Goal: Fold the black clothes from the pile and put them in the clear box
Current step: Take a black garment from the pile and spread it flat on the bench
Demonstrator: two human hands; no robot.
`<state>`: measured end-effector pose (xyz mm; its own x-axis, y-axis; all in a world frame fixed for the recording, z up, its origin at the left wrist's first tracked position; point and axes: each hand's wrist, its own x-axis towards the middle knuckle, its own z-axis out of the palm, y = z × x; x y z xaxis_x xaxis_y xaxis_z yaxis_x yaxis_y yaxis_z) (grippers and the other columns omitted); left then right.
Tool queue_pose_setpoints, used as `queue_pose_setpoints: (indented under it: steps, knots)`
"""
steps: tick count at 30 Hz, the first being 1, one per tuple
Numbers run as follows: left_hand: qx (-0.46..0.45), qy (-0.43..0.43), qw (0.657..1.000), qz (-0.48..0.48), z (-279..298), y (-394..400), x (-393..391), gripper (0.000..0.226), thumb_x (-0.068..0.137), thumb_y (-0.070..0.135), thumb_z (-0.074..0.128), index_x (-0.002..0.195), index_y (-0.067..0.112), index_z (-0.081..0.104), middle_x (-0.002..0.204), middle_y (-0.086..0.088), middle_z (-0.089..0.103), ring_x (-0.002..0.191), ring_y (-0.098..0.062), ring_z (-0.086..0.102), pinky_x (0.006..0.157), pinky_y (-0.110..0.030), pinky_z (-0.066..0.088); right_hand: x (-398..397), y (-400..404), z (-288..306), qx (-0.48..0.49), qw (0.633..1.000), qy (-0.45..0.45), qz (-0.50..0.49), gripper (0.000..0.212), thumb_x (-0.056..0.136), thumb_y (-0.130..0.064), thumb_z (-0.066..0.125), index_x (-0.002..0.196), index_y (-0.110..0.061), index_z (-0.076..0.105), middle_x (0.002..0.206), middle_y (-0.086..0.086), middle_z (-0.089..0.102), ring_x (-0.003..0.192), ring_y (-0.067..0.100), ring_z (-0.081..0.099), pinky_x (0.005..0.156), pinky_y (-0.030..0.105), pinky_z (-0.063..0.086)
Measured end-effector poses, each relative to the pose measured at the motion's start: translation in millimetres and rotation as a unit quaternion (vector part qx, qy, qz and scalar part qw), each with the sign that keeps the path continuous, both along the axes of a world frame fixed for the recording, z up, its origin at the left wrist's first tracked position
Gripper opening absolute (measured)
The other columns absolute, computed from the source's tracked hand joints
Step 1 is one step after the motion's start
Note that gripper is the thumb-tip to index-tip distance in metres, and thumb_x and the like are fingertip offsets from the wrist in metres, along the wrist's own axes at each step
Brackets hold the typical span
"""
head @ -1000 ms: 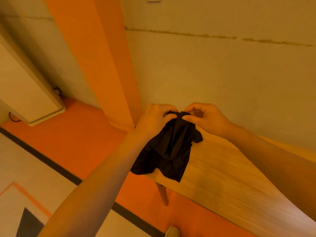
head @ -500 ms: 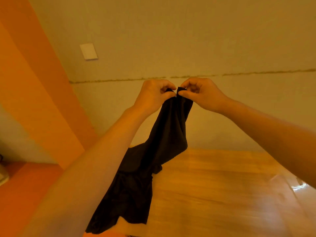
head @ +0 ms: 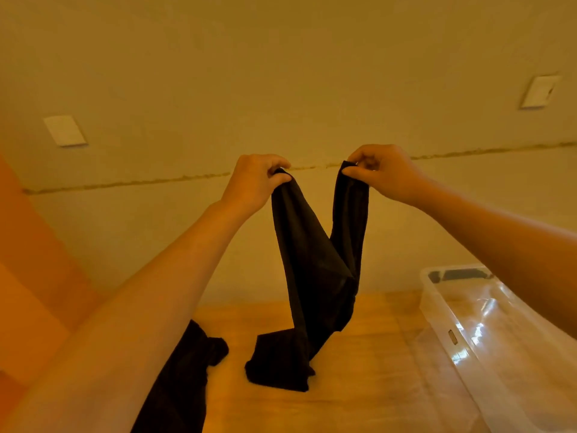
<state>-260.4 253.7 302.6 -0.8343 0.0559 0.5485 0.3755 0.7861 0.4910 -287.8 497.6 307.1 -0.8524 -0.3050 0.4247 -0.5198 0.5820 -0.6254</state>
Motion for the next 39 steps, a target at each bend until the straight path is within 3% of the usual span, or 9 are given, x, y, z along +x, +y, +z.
queue_pose_setpoints:
  steps: [3, 8, 16, 22, 26, 30, 33, 36, 39]
  knots:
    - [-0.019, -0.022, 0.999, 0.029, -6.6, -14.1, -19.6, 0.028, 0.087, 0.011, 0.068, 0.114, 0.008, 0.069, 0.111, -0.008, 0.069, 0.102, -0.018, 0.062, 0.09, -0.017, 0.04, -16.9, 27.2, -3.7, 0.007, 0.999, -0.01, -0.047, 0.011, 0.091, -0.027, 0.065, 0.097, -0.018, 0.064, 0.079, 0.004, 0.064, 0.069, 0.013, 0.057, 0.061, 0.017, 0.044]
    - [-0.06, -0.062, 0.993, 0.078, -18.3, -55.3, -57.9, 0.027, 0.087, 0.009, 0.068, 0.113, 0.003, 0.069, 0.115, -0.014, 0.068, 0.111, -0.026, 0.06, 0.096, -0.026, 0.041, -55.0, 70.0, -14.1, 0.024, 0.99, -0.051, -0.127, 0.012, 0.091, -0.023, 0.065, 0.099, -0.014, 0.065, 0.089, 0.011, 0.069, 0.081, 0.028, 0.066, 0.077, 0.041, 0.053]
    - [-0.052, -0.063, 0.989, 0.127, -27.1, -117.0, -108.4, 0.018, 0.088, 0.013, 0.067, 0.1, 0.0, 0.072, 0.093, -0.019, 0.069, 0.091, -0.032, 0.063, 0.08, -0.033, 0.045, -112.3, 104.1, -25.3, 0.022, 0.974, -0.086, -0.21, 0.015, 0.095, -0.018, 0.058, 0.098, -0.004, 0.063, 0.095, 0.016, 0.069, 0.062, 0.013, 0.065, 0.059, 0.027, 0.047]
    - [0.022, 0.011, 0.989, 0.143, 4.6, -138.0, -137.9, 0.018, 0.085, 0.013, 0.071, 0.095, -0.002, 0.07, 0.085, -0.021, 0.068, 0.081, -0.033, 0.064, 0.075, -0.034, 0.048, -151.9, 83.6, 2.2, -0.032, 0.973, -0.035, -0.224, 0.017, 0.097, -0.022, 0.055, 0.09, -0.007, 0.059, 0.094, 0.017, 0.067, 0.071, 0.023, 0.066, 0.061, 0.028, 0.044]
    - [0.083, 0.049, 0.986, 0.137, 44.3, -148.7, -144.9, 0.017, 0.083, 0.013, 0.072, 0.094, 0.001, 0.067, 0.082, -0.016, 0.064, 0.077, -0.026, 0.063, 0.063, -0.016, 0.045, -163.1, 78.3, 33.0, -0.088, 0.968, 0.014, -0.233, 0.019, 0.091, -0.023, 0.064, 0.103, -0.009, 0.064, 0.093, 0.009, 0.064, 0.065, 0.011, 0.06, 0.056, 0.019, 0.038]
    - [0.074, 0.101, 0.983, 0.137, 66.8, -149.4, -134.1, 0.015, 0.086, 0.017, 0.07, 0.096, 0.006, 0.067, 0.086, -0.008, 0.061, 0.077, -0.018, 0.058, 0.065, -0.015, 0.042, -155.2, 77.8, 46.7, -0.139, 0.961, 0.043, -0.236, 0.021, 0.088, -0.023, 0.069, 0.105, -0.011, 0.065, 0.092, 0.009, 0.065, 0.063, 0.003, 0.059, 0.061, 0.018, 0.045]
    - [0.069, 0.112, 0.982, 0.135, 60.7, -148.8, -116.9, 0.015, 0.087, 0.017, 0.069, 0.096, 0.005, 0.067, 0.088, -0.003, 0.061, 0.075, -0.012, 0.055, 0.065, -0.008, 0.039, -137.9, 79.9, 41.0, -0.171, 0.957, 0.044, -0.23, 0.014, 0.088, -0.023, 0.069, 0.1, -0.018, 0.064, 0.09, 0.007, 0.065, 0.058, -0.001, 0.06, 0.058, 0.013, 0.047]
    - [0.082, 0.107, 0.984, 0.119, 42.6, -145.4, -88.6, 0.013, 0.086, 0.015, 0.069, 0.095, 0.005, 0.068, 0.089, -0.001, 0.062, 0.072, -0.005, 0.055, 0.067, -0.005, 0.042, -114.2, 83.6, 26.3, -0.184, 0.958, 0.025, -0.219, 0.009, 0.089, -0.021, 0.067, 0.097, -0.018, 0.064, 0.087, 0.003, 0.066, 0.056, -0.008, 0.061, 0.072, 0.024, 0.05]
    - [0.112, 0.082, 0.986, 0.092, 15.7, -137.8, -48.8, 0.008, 0.085, 0.015, 0.071, 0.091, 0.011, 0.066, 0.085, 0.005, 0.063, 0.076, 0.001, 0.058, 0.071, -0.004, 0.044, -82.2, 87.1, 1.8, -0.204, 0.959, -0.013, -0.195, 0.006, 0.093, -0.018, 0.061, 0.098, -0.014, 0.064, 0.085, -0.004, 0.067, 0.069, -0.003, 0.065, 0.062, 0.015, 0.048]
